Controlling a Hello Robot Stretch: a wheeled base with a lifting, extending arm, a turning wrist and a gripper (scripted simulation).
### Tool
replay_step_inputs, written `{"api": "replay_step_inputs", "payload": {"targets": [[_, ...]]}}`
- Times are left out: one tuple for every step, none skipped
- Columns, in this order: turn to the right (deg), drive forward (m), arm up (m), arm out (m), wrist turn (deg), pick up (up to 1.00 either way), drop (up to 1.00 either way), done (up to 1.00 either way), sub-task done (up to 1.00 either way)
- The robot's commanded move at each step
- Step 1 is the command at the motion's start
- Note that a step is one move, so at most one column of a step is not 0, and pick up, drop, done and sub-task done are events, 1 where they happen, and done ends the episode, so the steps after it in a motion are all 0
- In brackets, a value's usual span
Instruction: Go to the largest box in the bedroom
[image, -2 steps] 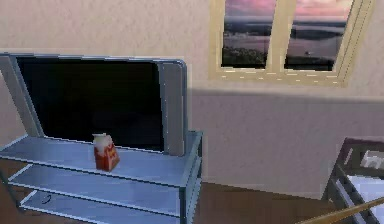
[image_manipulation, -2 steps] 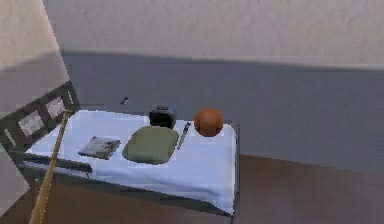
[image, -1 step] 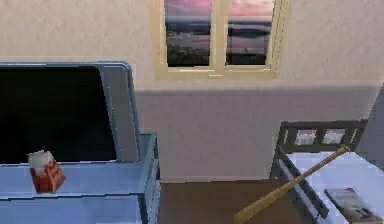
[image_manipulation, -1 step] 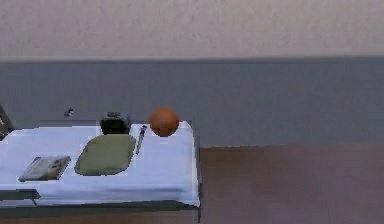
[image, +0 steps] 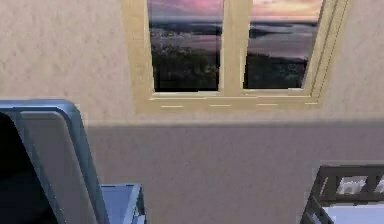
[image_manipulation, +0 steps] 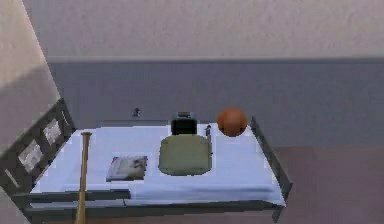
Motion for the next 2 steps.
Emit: {"api": "replay_step_inputs", "payload": {"targets": [[-45.0, 0.00, 0.00, 0.00, 0.0, 0.00, 0.00, 0.00, 0.00], [45.0, 0.00, 0.00, 0.00, 0.0, 0.00, 0.00, 0.00, 0.00]]}}
